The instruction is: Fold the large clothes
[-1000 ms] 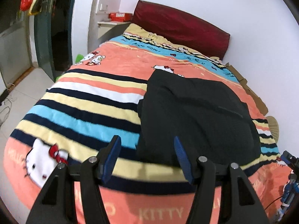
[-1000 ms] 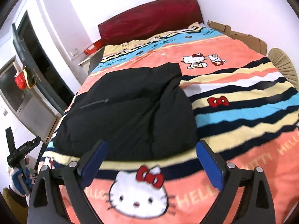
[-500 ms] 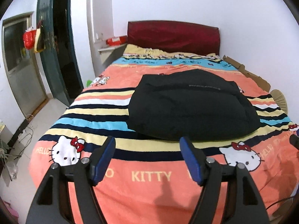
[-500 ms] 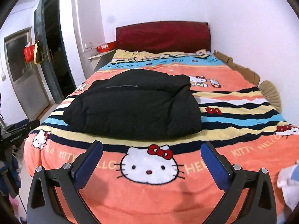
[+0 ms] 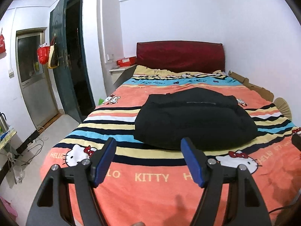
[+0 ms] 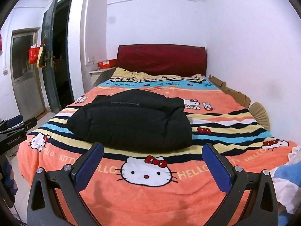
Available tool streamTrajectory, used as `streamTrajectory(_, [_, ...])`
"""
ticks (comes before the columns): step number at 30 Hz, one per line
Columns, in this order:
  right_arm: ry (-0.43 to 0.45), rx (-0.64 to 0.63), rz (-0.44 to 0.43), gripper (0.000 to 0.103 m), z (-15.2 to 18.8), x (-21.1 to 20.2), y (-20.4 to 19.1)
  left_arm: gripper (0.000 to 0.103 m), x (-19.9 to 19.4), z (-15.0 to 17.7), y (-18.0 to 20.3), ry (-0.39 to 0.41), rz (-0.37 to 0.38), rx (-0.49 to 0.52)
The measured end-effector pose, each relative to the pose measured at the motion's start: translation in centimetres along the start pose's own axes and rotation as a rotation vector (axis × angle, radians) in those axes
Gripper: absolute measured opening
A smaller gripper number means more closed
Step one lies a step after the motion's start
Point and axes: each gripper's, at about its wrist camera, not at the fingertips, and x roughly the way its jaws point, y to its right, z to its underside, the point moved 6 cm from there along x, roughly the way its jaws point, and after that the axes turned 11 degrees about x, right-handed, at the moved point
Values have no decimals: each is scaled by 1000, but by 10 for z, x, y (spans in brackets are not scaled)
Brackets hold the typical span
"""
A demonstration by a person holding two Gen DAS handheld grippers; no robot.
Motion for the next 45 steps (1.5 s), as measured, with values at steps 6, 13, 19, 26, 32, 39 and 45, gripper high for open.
streamTrajectory(6, [22,2,-3,103,-1,-9,1,70,-10,3,-1,12,4,-3])
streamTrajectory(13, [37,-19,6,103,1,-14,-1,70,-17,9,-7,20,-3,-15])
streamTrajectory(19, [39,-22,5,103,3,-15,-1,70,-14,15,-9,6,-8,-17])
streamTrajectory(26, [24,-14,13,103,8,-10,5,70,-6,26,-9,-23,3,-16])
streamTrajectory(32, [-2,-10,30,103,16,1,11,70,3,31,-7,-43,6,-5])
streamTrajectory(39, [-26,1,47,103,22,10,20,70,14,37,0,-65,20,7])
streamTrajectory(45, [-42,8,60,103,26,17,25,70,20,40,2,-77,35,15])
